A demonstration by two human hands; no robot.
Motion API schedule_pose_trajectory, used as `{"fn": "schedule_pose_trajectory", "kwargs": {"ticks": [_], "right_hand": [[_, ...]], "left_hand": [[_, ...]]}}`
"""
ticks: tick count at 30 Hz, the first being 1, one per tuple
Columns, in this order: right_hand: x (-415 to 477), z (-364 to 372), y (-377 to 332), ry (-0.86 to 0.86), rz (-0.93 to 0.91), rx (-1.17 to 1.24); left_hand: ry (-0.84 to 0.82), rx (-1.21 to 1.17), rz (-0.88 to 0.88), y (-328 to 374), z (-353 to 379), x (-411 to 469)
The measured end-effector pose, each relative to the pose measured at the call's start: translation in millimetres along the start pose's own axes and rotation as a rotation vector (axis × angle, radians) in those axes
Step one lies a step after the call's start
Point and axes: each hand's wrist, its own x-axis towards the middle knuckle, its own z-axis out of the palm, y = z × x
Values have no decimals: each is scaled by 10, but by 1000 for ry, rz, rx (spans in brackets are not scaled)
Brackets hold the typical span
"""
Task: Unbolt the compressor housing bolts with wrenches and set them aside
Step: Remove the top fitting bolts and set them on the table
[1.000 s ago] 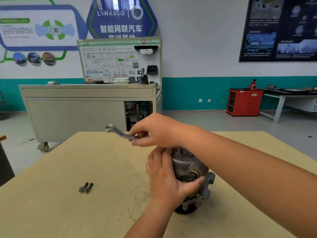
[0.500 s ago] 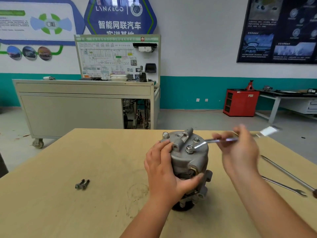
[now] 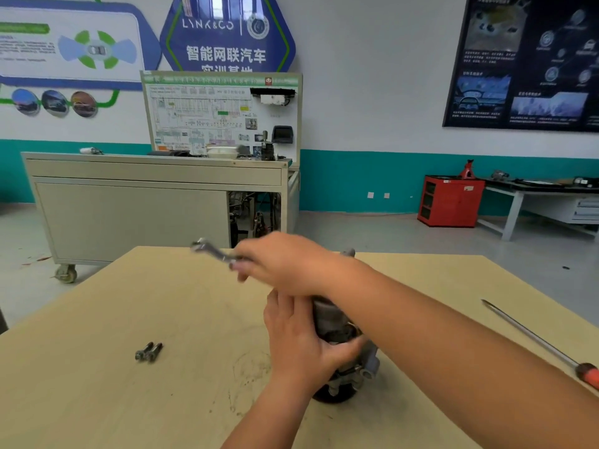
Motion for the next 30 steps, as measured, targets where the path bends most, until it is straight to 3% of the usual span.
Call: {"fn": "schedule_pose_trajectory", "kwargs": {"ticks": [3, 5, 7, 10, 15, 18, 22, 24, 26, 28, 30], "right_hand": [[-415, 174, -164, 255, -258, -93], [-779, 286, -124, 495, -452, 108], [-1145, 452, 66, 665, -506, 342], [-1473, 715, 172, 932, -339, 756], [-1307, 360, 460, 1345, 69, 1928], [-980, 129, 719, 1449, 407, 2200], [-633, 86, 850, 1391, 644, 1944], [-561, 111, 879, 1153, 721, 1601], [-501, 100, 887, 830, 795, 1086], [-405, 37, 869, 564, 778, 609], [-287, -53, 815, 369, 721, 302]], "left_hand": [[-81, -93, -107, -39, 13, 8], [-37, -42, -54, -42, 23, -13], [54, -50, 25, -5, 13, -16], [171, -70, 90, 18, 19, 1], [163, -43, 86, 40, 24, -7], [153, -16, 74, 43, 2, -14], [141, -14, 85, 57, -20, -11], [141, -25, 84, 63, -24, -12], [134, -31, 83, 71, -25, -10], [126, -15, 82, 81, -26, -6], [121, 16, 74, 90, -30, -11]]}}
